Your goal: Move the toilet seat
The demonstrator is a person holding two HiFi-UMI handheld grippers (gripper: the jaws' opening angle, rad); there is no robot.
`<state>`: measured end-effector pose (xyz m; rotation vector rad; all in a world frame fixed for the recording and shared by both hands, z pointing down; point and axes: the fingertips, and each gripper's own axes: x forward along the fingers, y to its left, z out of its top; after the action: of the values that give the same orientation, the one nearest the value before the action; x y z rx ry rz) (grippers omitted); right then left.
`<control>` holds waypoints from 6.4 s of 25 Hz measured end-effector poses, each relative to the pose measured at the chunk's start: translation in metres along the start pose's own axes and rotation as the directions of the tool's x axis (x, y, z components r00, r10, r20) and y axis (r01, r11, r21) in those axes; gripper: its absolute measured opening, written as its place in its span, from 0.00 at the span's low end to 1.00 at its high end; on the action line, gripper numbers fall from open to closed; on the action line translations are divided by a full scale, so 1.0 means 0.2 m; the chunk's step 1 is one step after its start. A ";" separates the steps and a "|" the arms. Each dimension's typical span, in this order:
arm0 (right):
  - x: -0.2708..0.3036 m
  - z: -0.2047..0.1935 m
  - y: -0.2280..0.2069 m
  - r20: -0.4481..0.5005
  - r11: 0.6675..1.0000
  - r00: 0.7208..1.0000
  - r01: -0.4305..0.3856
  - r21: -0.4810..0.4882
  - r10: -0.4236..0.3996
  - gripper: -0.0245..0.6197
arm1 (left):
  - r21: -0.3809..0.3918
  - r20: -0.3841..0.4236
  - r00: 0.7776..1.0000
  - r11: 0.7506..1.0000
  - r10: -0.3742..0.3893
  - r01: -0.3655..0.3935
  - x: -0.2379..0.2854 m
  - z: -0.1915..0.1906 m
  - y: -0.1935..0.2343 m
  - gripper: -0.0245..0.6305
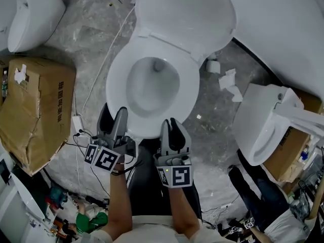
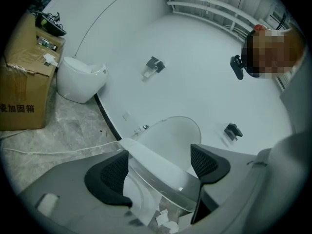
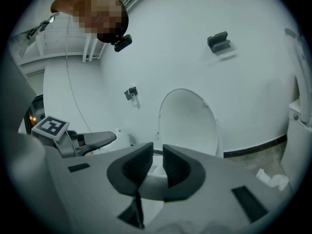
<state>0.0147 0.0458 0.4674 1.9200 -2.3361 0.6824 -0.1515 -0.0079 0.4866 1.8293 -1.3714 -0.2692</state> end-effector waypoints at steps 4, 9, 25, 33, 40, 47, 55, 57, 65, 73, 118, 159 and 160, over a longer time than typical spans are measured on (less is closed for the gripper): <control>0.02 0.03 -0.01 0.003 1.000 1.000 0.000 -0.002 0.000 0.10 | 0.271 0.021 0.999 0.961 0.048 -0.051 -0.01 0.08 -0.06 0.60; 0.03 0.09 -0.02 0.021 1.000 1.000 0.002 -0.005 -0.002 0.10 | 0.415 -0.037 0.999 0.909 -0.021 0.035 0.04 0.10 -0.18 0.44; 0.14 0.38 -0.10 0.092 0.999 0.995 -0.047 -0.015 0.048 0.10 | 0.604 -0.058 0.985 0.780 -0.161 0.163 0.24 0.27 -0.47 0.25; 0.21 0.55 -0.15 0.141 0.998 0.988 -0.057 -0.027 0.060 0.10 | 0.634 -0.066 0.970 0.741 -0.235 0.223 0.36 0.37 -0.61 0.23; 0.27 0.66 -0.21 0.168 0.998 0.984 -0.061 -0.027 0.064 0.10 | 0.652 -0.070 0.962 0.718 -0.262 0.243 0.46 0.42 -0.70 0.22; 0.34 0.76 -0.27 0.199 0.998 0.978 -0.063 -0.029 0.067 0.10 | 0.661 -0.061 0.953 0.704 -0.296 0.261 0.58 0.48 -0.78 0.21; 0.42 0.85 -0.33 0.220 0.997 0.973 -0.068 -0.032 0.073 0.10 | 0.679 -0.050 0.954 0.690 -0.296 0.250 0.69 0.52 -0.84 0.15; 0.44 0.88 -0.34 0.225 0.997 0.971 -0.071 -0.033 0.076 0.10 | 0.684 -0.033 0.953 0.688 -0.302 0.242 0.73 0.54 -0.87 0.13; 0.52 0.95 -0.41 0.233 0.996 0.969 -0.068 -0.065 0.082 0.05 | 0.701 -0.034 0.955 0.674 -0.294 0.232 0.85 0.58 -0.91 0.07; 0.59 0.99 -0.46 0.224 0.995 0.970 -0.088 -0.048 0.097 0.05 | 0.707 -0.043 0.955 0.666 -0.295 0.238 0.97 0.60 -0.94 0.06; 0.96 1.18 -0.72 0.250 0.990 0.963 -0.071 -0.125 0.100 0.03 | 0.765 -0.096 0.950 0.589 -0.297 0.262 1.50 0.62 -1.04 0.04; 0.55 1.39 -0.23 0.201 0.913 0.935 -0.211 -0.350 0.293 0.03 | 0.727 -0.071 0.908 0.602 -0.413 0.330 0.76 0.72 -1.19 0.04; 0.52 1.38 -0.20 0.200 0.911 0.933 -0.217 -0.351 0.299 0.03 | 0.727 -0.065 0.906 0.601 -0.419 0.330 0.71 0.73 -1.20 0.04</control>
<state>0.0942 -0.1544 0.2610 1.6497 -2.6788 0.0469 -0.0160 -0.1831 0.2636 2.8351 -1.2328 -0.0225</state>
